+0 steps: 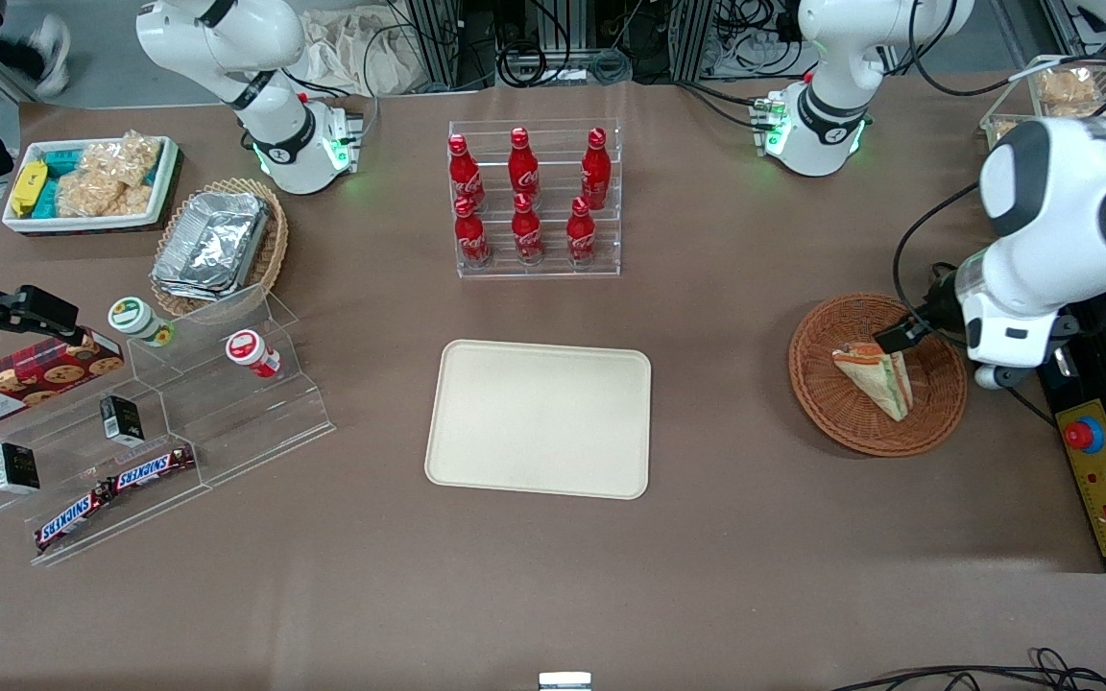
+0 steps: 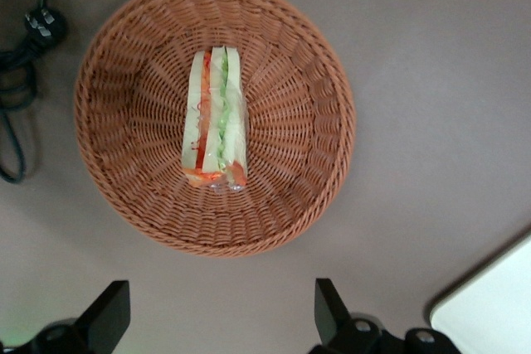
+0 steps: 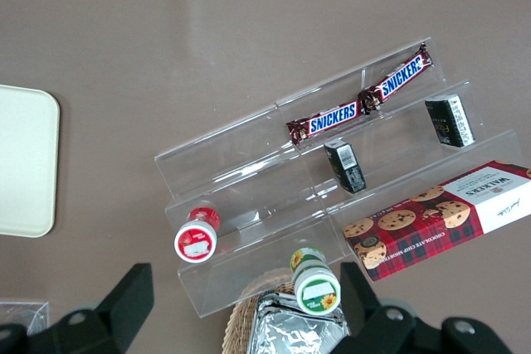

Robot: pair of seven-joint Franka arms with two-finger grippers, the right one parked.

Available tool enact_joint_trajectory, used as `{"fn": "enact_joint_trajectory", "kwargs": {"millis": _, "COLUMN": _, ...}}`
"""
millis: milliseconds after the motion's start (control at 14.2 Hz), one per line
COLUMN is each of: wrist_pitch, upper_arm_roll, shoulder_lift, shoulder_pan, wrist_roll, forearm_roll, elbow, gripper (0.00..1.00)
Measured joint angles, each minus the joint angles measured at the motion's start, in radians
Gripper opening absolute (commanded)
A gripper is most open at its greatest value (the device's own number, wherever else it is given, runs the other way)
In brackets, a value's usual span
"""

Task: Place sandwich from basket to tray
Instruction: 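Lower the left gripper onto the wrapped sandwich and close it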

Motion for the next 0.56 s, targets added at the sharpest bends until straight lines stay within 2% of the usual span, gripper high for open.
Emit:
{"fn": "enact_joint_trajectory", "kwargs": {"millis": 212, "wrist_pitch": 0.165, "upper_arm_roll": 0.001, "shoulder_lift": 0.029, "shoulder_pan": 0.034, "wrist_roll": -0.062, "forearm_roll": 0.000, "elbow": -0.119, "gripper": 1.00}}
{"fn": "enact_joint_trajectory", "kwargs": {"millis": 565, "wrist_pitch": 0.310, "upper_arm_roll": -0.001, "shoulder_lift": 0.141, "shoulder_pan": 0.039, "wrist_roll": -0.129, "forearm_roll": 0.003, "elbow": -0.139, "gripper": 1.00}}
